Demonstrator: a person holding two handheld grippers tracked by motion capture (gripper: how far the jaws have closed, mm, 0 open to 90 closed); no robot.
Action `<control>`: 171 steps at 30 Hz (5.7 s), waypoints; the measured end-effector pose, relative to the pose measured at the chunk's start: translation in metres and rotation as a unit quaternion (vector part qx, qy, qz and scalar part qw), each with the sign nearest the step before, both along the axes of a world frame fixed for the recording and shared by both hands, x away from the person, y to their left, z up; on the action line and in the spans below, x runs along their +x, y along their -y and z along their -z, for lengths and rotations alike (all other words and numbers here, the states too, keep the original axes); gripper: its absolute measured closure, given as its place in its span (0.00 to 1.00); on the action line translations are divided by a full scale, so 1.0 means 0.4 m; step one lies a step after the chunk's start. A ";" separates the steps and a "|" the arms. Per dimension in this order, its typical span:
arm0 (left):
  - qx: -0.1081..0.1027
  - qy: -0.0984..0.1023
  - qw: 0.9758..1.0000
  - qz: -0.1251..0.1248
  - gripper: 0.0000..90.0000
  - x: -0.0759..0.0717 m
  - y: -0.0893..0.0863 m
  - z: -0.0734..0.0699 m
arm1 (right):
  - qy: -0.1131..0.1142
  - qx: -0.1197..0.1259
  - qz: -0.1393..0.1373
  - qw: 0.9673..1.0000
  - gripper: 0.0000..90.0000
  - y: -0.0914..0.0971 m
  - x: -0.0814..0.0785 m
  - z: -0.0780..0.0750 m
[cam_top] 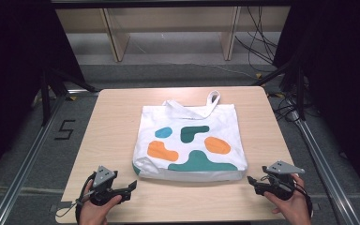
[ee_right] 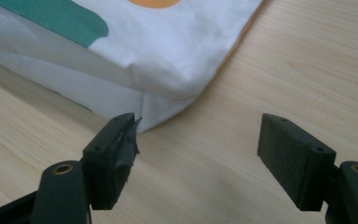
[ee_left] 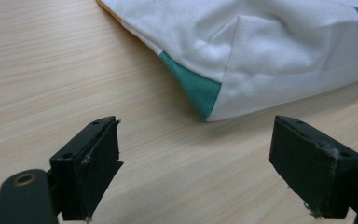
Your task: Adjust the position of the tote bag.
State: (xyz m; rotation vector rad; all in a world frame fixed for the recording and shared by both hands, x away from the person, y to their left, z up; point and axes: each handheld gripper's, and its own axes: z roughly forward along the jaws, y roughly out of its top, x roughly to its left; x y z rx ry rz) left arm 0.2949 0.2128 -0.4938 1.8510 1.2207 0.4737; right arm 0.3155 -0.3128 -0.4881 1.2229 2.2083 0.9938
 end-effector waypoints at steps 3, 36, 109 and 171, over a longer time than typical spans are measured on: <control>-0.004 0.002 1.000 0.009 0.17 0.006 0.003 -0.001 | -0.019 0.012 0.009 1.000 0.33 -0.004 -0.003 0.000; -0.019 -0.037 0.996 0.073 0.53 0.119 0.061 0.050 | 0.028 -0.054 -0.105 0.993 0.75 -0.106 0.063 -0.006; 0.064 -0.052 0.994 0.074 0.43 0.459 0.093 0.008 | 0.002 0.043 -0.029 0.999 0.40 -0.113 0.093 -0.081; 0.003 -0.037 0.966 0.257 0.87 0.032 0.420 0.050 | 0.060 -0.039 0.021 0.997 0.94 -0.055 0.428 -0.056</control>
